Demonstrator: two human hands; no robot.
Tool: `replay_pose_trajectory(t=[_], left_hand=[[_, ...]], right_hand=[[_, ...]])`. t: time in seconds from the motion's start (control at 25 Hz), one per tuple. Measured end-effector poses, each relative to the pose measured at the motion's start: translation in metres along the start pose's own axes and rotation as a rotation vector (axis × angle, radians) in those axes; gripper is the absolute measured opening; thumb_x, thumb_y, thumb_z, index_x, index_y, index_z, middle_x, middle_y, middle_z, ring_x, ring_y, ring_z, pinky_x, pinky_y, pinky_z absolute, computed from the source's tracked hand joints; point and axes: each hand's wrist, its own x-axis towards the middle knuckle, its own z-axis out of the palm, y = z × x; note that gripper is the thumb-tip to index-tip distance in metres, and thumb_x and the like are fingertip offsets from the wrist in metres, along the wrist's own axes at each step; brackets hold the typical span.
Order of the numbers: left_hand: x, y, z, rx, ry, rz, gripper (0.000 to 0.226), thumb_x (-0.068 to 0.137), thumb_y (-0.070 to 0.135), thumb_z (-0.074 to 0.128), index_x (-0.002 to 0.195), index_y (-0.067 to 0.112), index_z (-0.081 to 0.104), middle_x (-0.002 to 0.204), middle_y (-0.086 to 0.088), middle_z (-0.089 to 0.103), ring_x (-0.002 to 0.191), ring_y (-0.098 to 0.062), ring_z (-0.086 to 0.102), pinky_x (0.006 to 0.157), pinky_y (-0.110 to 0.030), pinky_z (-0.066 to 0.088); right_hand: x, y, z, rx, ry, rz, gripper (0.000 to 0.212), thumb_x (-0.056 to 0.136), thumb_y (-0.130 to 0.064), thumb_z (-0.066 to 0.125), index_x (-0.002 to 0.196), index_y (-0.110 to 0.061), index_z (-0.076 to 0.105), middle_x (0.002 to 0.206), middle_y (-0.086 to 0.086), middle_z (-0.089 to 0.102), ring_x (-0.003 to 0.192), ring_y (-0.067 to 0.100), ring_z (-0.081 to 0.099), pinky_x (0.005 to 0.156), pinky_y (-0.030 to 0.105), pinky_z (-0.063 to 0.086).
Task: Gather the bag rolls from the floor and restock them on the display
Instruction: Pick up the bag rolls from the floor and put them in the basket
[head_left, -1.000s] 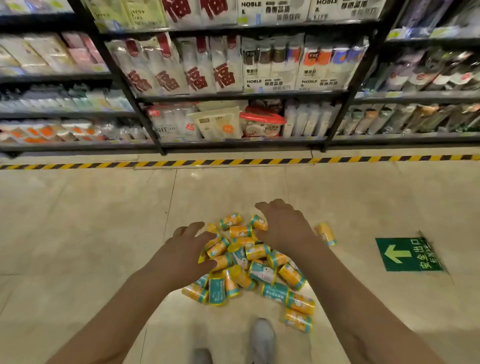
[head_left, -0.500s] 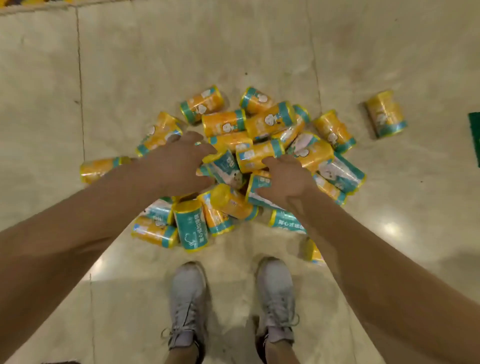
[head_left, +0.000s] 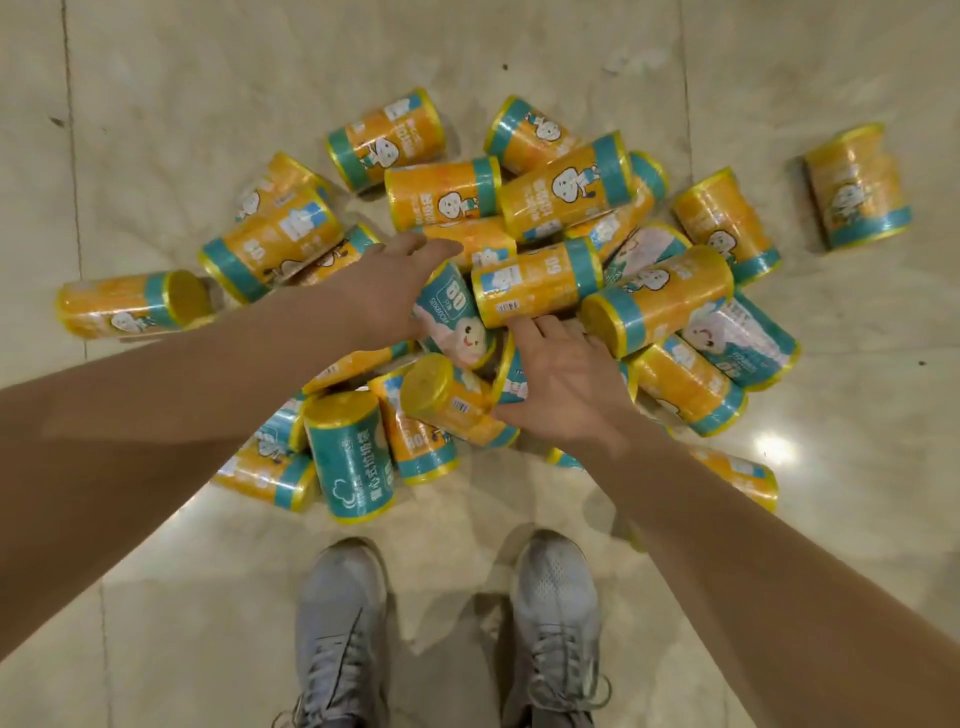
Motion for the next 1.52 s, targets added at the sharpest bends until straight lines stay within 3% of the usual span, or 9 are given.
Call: replay_pose_trajectory(t=[0.16,0.32,0.44,0.76,0.92,1.12,1.24,1.36,1.52], left_hand=[[-0.014,0.001,-0.003,-0.121,0.078,-0.009,0.085,0.073,0.020,0.089,0.141,0.032,0.038,0.139,-0.009,0.035,0.119,-0.033,0.050,0.098,-0.048,0.049],[-0.061,0.016,-0.021,-0.172,0.228,-0.025,0.082,0.064,0.021,0.091,0.131,0.033,0.046,0.129,-0.009,0.033,0.122,-0.035,0.039,0.100,-0.050,0.044],[-0.117,0.031,-0.074,-0.216,0.367,-0.081,0.079,0.059,0.018,0.088,0.127,0.037,0.053,0.128,-0.007,0.034,0.121,-0.032,0.035,0.096,-0.043,0.041],[-0.334,0.089,-0.342,-0.144,0.545,-0.036,0.081,0.063,0.052,0.081,0.136,0.055,0.046,0.121,0.010,0.045,0.118,-0.024,0.037,0.102,-0.039,0.038],[-0.473,0.135,-0.493,-0.087,0.679,0.044,0.086,0.059,0.074,0.061,0.142,0.056,0.044,0.120,0.007,0.049,0.117,-0.024,0.043,0.104,-0.037,0.034],[-0.634,0.196,-0.623,-0.120,0.819,0.146,0.082,0.069,0.067,0.075,0.144,0.055,0.043,0.122,0.010,0.040,0.122,-0.017,0.043,0.102,-0.032,0.039],[-0.682,0.215,-0.651,-0.182,0.926,0.210,0.080,0.073,0.057,0.080,0.144,0.049,0.044,0.130,0.010,0.045,0.123,-0.012,0.046,0.097,-0.026,0.040],[-0.714,0.224,-0.660,-0.287,0.995,0.230,0.075,0.073,0.059,0.079,0.139,0.048,0.045,0.130,0.019,0.045,0.122,-0.011,0.045,0.094,-0.035,0.051],[-0.741,0.225,-0.661,-0.285,1.010,0.231,0.082,0.067,0.071,0.074,0.140,0.049,0.046,0.134,0.018,0.044,0.122,-0.011,0.045,0.093,-0.037,0.052]], right_hand=[[-0.011,0.004,-0.020,0.066,0.052,-0.026,0.082,0.071,-0.054,0.080,0.138,-0.020,0.045,0.126,0.003,0.054,0.116,0.028,0.055,0.088,0.038,0.045],[-0.033,-0.002,-0.073,0.182,0.096,0.059,0.093,0.074,-0.054,0.081,0.147,-0.016,0.040,0.139,0.007,0.046,0.119,0.024,0.056,0.091,0.031,0.047],[-0.059,-0.020,-0.134,0.349,0.251,0.024,0.090,0.067,-0.054,0.082,0.142,-0.015,0.050,0.134,0.007,0.048,0.114,0.024,0.057,0.097,0.035,0.049],[-0.182,-0.117,-0.425,0.350,0.492,-0.134,0.080,0.068,-0.048,0.083,0.136,-0.027,0.049,0.130,-0.008,0.043,0.110,0.016,0.058,0.086,0.037,0.052],[-0.279,-0.179,-0.594,0.282,0.601,-0.235,0.084,0.068,-0.053,0.080,0.141,-0.028,0.047,0.131,-0.008,0.045,0.120,0.013,0.051,0.095,0.038,0.049],[-0.407,-0.245,-0.759,0.227,0.703,-0.327,0.091,0.072,-0.058,0.080,0.149,-0.027,0.041,0.139,-0.006,0.045,0.128,0.012,0.045,0.105,0.032,0.043],[-0.455,-0.267,-0.797,0.207,0.769,-0.346,0.094,0.072,-0.062,0.079,0.150,-0.029,0.039,0.143,-0.007,0.045,0.131,0.014,0.043,0.104,0.031,0.040],[-0.486,-0.280,-0.804,0.296,0.802,-0.380,0.090,0.070,-0.061,0.082,0.146,-0.034,0.044,0.138,-0.012,0.048,0.124,0.011,0.046,0.103,0.032,0.044],[-0.501,-0.291,-0.800,0.364,0.773,-0.431,0.085,0.069,-0.067,0.079,0.143,-0.041,0.046,0.135,-0.018,0.047,0.121,0.008,0.047,0.101,0.039,0.050]])
